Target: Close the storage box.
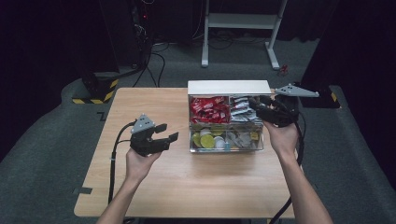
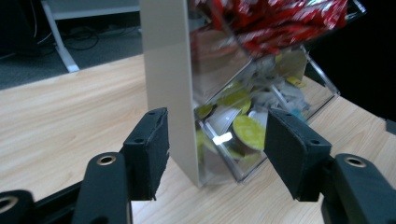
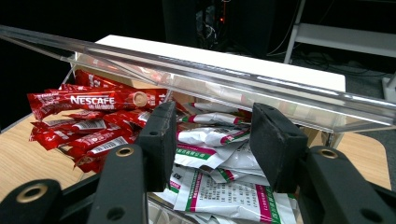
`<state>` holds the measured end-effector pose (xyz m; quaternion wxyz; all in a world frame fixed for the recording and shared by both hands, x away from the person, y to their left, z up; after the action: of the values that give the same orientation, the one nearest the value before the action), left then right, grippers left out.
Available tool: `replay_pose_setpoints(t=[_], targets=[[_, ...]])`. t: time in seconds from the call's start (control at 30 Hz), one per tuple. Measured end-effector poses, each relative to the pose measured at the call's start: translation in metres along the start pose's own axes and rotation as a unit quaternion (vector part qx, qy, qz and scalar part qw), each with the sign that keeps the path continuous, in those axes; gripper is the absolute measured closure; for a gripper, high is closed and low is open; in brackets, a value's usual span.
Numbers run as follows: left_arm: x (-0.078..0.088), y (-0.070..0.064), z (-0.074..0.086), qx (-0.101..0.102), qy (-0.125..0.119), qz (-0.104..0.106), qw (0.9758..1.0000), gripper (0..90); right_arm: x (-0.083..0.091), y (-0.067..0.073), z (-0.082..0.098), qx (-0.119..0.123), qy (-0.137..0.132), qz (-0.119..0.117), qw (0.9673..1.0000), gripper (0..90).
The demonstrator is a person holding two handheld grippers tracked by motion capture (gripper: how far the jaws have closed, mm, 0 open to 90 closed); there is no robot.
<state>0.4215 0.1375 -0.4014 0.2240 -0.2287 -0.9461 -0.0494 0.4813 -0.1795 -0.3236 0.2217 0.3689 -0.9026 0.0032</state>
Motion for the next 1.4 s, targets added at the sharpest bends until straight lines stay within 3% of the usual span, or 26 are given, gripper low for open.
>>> replay_pose_setpoints(t=[0.7, 0.9, 1.4], targets=[[-0.014, -0.032, -0.062, -0.032, -0.025, 0.024, 0.9989, 47.1, 0.0, -0.001, 0.0, -0.004, -0.004, -0.005, 1.0, 51.4], [-0.023, -0.035, -0.071, -0.034, -0.023, 0.025, 0.9988, 49.3, 0.001, -0.001, 0.0, -0.005, -0.004, -0.007, 1.0, 51.5], [-0.05, -0.039, -0.081, -0.053, -0.006, 0.002, 0.9986, 58.4, 0.0, -0.001, 0.0, -0.009, -0.008, -0.008, 0.9999, 51.4]])
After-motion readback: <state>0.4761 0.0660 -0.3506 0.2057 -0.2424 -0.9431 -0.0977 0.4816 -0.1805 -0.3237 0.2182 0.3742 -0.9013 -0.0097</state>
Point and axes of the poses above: each handheld gripper's, and its own axes: x roughly backward along the jaws, z roughly out of its underside, y roughly to its left, the point moved 7 cm from there along -x, roughly forward along the jaws, and after that the axes turned 13 degrees about -z, right-handed, at the moved point
